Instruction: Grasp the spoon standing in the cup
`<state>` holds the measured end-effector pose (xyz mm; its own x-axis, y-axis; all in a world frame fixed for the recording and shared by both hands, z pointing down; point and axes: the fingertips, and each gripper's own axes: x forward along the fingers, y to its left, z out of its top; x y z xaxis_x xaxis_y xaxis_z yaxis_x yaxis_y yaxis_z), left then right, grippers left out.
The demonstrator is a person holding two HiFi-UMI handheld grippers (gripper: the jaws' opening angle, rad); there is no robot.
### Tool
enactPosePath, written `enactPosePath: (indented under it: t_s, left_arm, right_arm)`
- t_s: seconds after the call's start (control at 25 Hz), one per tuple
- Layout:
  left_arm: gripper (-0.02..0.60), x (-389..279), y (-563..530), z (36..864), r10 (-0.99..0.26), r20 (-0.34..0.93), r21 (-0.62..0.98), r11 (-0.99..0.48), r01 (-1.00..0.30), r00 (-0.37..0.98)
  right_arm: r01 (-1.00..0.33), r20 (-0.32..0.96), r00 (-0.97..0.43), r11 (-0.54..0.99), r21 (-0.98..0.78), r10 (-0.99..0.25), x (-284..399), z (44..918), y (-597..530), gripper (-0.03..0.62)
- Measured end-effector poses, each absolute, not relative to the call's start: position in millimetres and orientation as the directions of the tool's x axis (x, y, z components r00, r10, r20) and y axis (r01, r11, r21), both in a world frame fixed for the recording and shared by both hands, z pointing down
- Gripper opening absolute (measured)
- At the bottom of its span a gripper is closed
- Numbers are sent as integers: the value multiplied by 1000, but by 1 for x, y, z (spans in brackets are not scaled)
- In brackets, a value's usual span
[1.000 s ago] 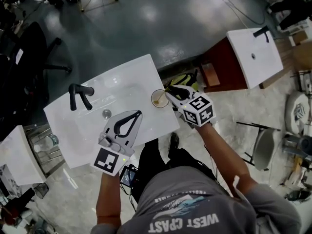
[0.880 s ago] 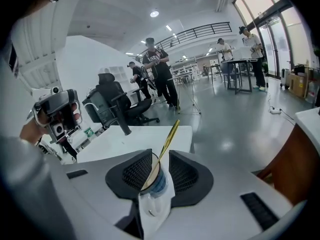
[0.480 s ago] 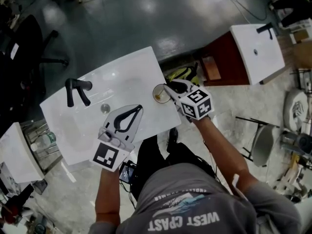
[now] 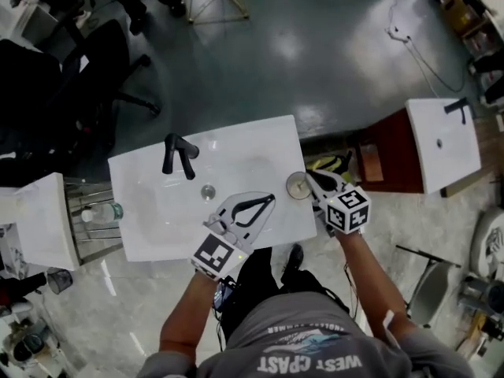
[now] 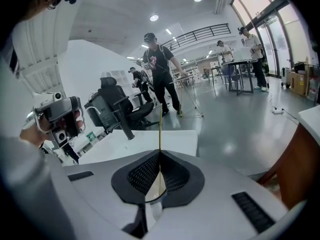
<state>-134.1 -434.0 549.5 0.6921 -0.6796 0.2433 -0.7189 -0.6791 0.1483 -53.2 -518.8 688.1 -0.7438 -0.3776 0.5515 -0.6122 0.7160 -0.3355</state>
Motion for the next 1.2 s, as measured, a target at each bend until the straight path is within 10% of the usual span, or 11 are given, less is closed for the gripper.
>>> enactPosePath:
  t_s: [1.2]
  left_arm:
    - [2, -134, -385, 432, -780, 156, -37, -618, -785, 607]
  right_arm:
    - [-457, 318, -845, 889, -10, -431, -64, 490, -464, 34]
